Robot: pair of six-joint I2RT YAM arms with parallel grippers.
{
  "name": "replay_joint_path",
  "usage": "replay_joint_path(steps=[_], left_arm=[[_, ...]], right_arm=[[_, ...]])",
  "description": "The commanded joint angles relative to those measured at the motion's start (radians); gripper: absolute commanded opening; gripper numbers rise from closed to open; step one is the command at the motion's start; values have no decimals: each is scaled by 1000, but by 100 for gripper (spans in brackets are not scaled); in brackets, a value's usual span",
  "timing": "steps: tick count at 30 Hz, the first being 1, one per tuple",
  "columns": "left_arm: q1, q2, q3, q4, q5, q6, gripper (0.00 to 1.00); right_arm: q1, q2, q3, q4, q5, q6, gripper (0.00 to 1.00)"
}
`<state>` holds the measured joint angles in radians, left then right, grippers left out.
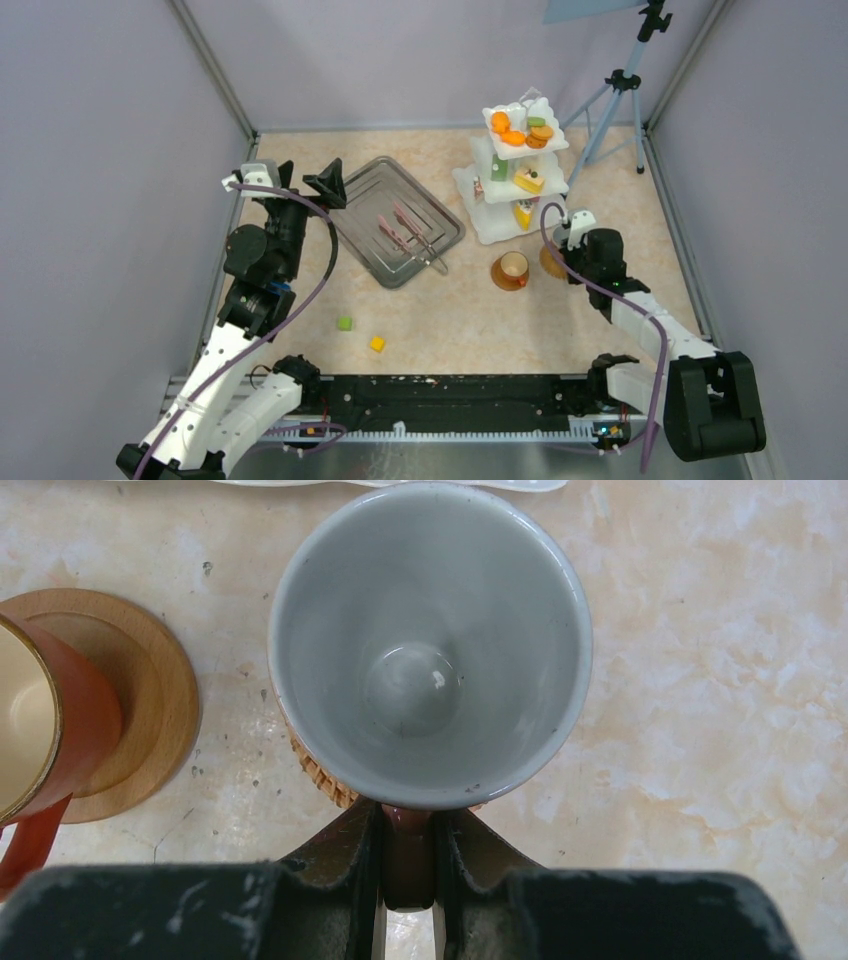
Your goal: Serve the afternoon tea
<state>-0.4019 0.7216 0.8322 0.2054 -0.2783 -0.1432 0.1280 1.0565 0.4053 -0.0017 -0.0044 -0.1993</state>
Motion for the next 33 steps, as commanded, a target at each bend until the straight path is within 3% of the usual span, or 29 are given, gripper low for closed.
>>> replay_joint_path(steps=[1,7,9,10,11,12,16,19,20,23,27,33], left_arm=[[-4,-16,20,24,-5,4,99],[-5,-12,21,25,-3,3,99],[-4,-9,21,25,-3,4,99],[-3,-7,22,24,-3,4,99],[-4,-5,21,25,0,3,99],[-5,-3,22,24,-1,4,99],[-5,-2,23,22,3,1,99],[-4,10,24,23,9,8,99],[-5,15,28,27,8,25,99],[-5,38,67,8,-54,87,99],[-4,88,229,-122,-61,77,99],[-5,55,420,-227,132,-103,99]], right_arm=[[-10,-13,20,39,1,26,5],[-9,-66,84,-68,83,93,33],[-10,-135,115,-125,115,128,51],[-9,-172,133,-155,117,142,64],[-10,-205,156,-192,109,155,87],[-9,-240,186,-236,103,178,94],[-4,-336,356,-414,68,397,95],[-4,-379,494,-577,73,785,95],[-5,-391,537,-605,29,841,96],[-4,-410,676,-645,-157,775,96],[-5,-465,899,-725,-85,705,97],[-4,-509,1219,-783,41,514,94]])
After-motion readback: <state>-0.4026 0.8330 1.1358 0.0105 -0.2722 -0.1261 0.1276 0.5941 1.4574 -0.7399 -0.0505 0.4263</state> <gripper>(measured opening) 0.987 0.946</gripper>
